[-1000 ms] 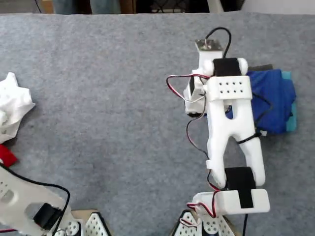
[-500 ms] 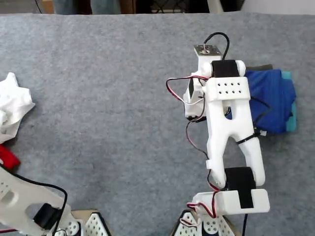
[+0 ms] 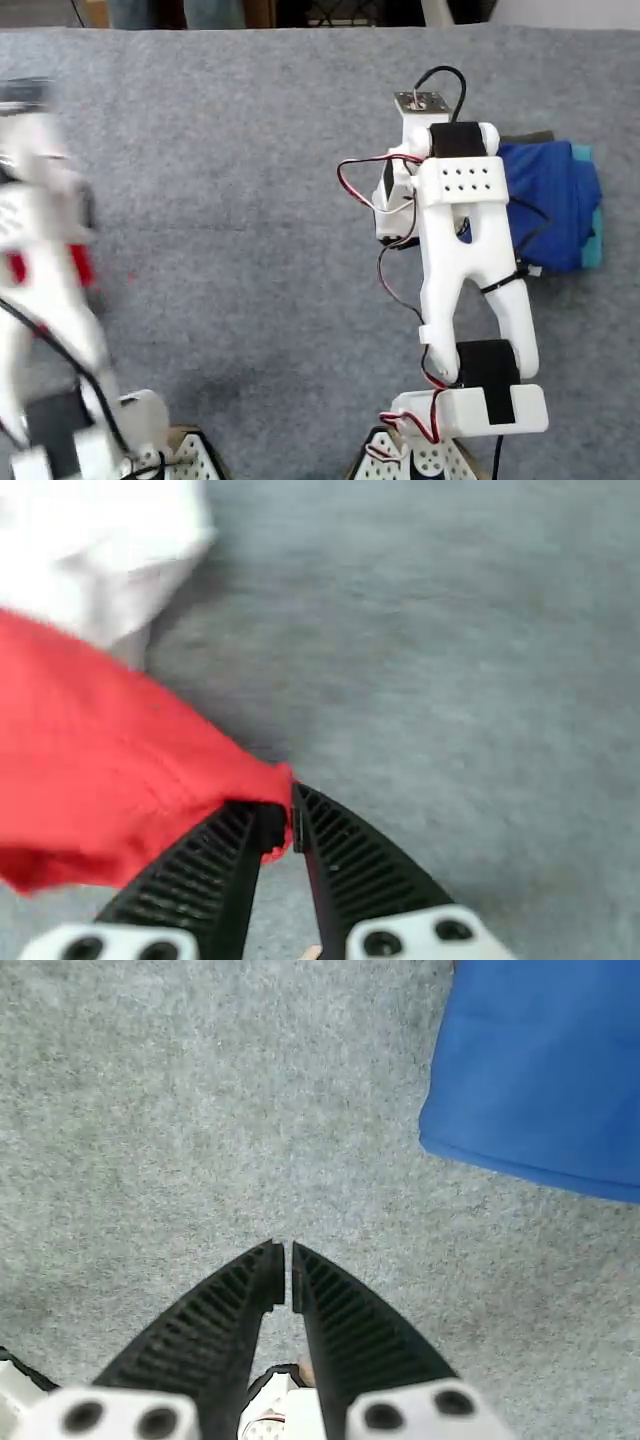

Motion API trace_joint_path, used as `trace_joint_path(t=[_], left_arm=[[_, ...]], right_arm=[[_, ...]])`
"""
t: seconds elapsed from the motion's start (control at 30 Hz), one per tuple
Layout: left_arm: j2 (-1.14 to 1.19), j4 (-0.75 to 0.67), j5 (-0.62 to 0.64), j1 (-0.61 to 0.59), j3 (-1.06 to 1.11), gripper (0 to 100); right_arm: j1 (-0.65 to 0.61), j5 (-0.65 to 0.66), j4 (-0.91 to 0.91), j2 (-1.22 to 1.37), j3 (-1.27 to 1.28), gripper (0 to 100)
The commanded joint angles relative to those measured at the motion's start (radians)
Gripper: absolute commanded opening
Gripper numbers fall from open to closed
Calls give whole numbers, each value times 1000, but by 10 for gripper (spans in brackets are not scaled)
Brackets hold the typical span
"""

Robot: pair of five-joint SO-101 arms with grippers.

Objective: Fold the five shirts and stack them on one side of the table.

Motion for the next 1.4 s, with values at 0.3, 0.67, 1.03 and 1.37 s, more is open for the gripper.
trace_joint_path(t=[0.3, 0.67, 1.03, 1.37], left_arm=[[-344, -118, -101, 983, 378, 132], [-351, -5, 115, 515, -16, 242], [-341, -195, -87, -631, 289, 241], [-341, -407, -92, -808, 549, 241]], right_arm=[[83, 75, 5, -44, -8, 15], [31, 95, 3, -36, -176, 272], [-588, 169, -8, 19, -203, 286], [-707, 169, -123, 429, -249, 282]])
